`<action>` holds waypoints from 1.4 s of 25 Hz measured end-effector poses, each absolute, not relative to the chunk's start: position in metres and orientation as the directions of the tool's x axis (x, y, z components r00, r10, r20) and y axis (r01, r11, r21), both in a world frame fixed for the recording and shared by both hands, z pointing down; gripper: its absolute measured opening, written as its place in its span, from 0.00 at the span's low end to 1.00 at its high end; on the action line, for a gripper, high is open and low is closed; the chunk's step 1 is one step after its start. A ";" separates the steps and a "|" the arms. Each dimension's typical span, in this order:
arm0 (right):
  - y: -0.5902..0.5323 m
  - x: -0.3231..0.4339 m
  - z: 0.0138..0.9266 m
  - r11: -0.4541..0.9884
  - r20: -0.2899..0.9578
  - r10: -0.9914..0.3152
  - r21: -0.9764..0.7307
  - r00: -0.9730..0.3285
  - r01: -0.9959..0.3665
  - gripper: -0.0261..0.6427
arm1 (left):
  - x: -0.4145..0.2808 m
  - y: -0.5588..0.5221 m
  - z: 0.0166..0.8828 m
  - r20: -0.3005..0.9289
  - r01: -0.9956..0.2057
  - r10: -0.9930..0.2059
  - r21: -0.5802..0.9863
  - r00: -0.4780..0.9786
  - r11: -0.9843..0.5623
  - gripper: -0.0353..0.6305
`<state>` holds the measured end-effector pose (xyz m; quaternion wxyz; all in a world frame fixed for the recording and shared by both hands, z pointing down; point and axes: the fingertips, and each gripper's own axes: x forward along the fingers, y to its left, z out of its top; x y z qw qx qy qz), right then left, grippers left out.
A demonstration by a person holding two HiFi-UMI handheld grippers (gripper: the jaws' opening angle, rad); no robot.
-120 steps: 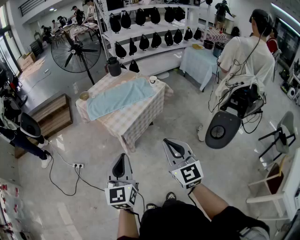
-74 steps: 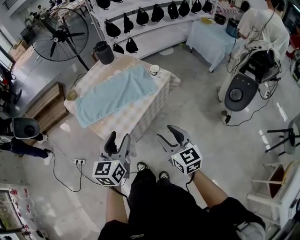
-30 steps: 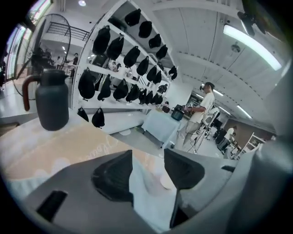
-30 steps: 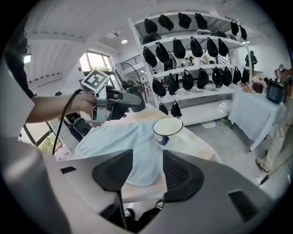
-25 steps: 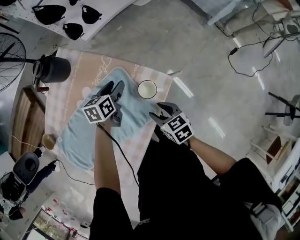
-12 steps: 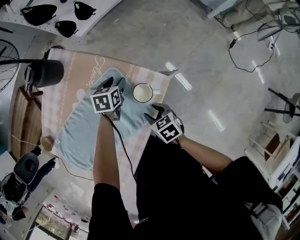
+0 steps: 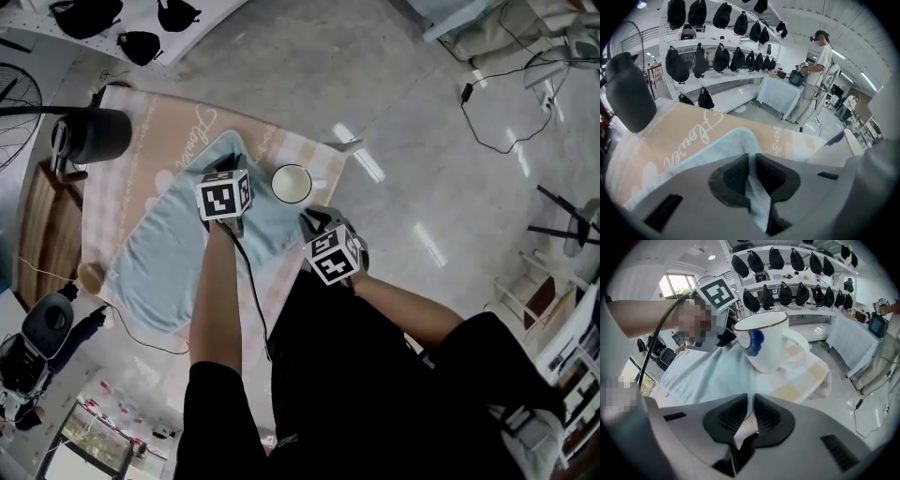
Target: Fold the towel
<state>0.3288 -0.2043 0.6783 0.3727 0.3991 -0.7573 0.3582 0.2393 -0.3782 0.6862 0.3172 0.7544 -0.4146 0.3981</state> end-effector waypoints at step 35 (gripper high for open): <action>-0.107 0.125 0.536 0.577 0.656 -0.503 -0.231 -0.563 -0.784 0.07 | 0.040 -0.265 0.540 0.444 -0.786 -0.675 0.510 0.589 -0.350 0.11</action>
